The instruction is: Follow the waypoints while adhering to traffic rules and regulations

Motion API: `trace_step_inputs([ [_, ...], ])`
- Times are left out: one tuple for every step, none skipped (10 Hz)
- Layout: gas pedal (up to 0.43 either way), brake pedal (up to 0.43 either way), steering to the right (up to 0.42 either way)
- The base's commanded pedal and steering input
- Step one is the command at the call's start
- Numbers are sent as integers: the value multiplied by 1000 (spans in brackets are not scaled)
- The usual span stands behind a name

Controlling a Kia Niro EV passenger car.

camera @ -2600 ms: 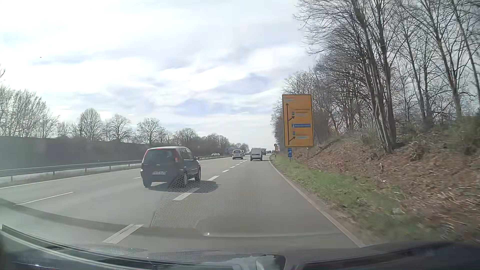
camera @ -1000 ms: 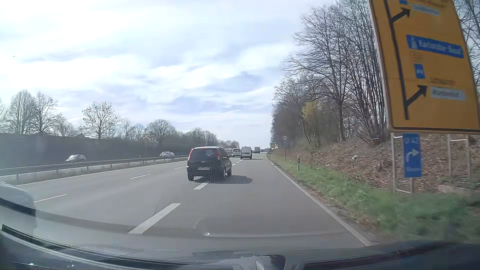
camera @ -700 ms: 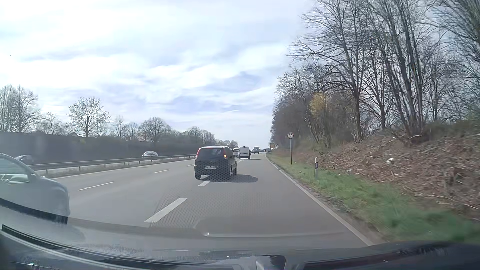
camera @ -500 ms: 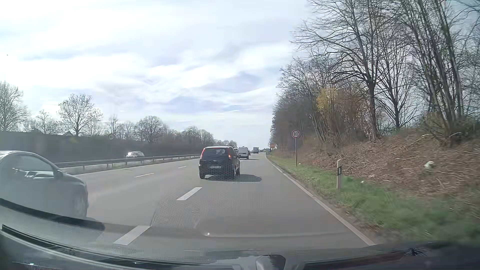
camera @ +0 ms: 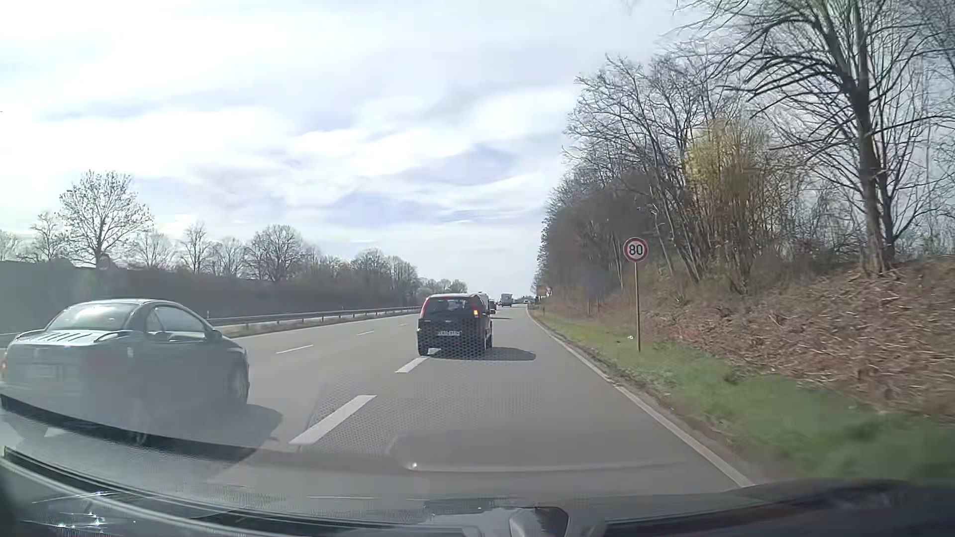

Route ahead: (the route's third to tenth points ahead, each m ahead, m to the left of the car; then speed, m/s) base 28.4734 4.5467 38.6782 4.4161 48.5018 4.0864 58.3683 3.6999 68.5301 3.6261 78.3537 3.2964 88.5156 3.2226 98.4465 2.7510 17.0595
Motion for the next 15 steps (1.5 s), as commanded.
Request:
trace_step_inputs([
  [150, 0, 4],
  [150, 0, 5],
  [150, 0, 5],
  [150, 0, 5],
  [150, 0, 5],
  [150, 0, 5],
  [150, 0, 4],
  [150, 0, 4],
  [150, 0, 4],
  [150, 0, 5],
  [150, 0, 5],
  [150, 0, 5],
  [150, 0, 5],
  [157, 0, 5],
  [169, 0, 5],
])
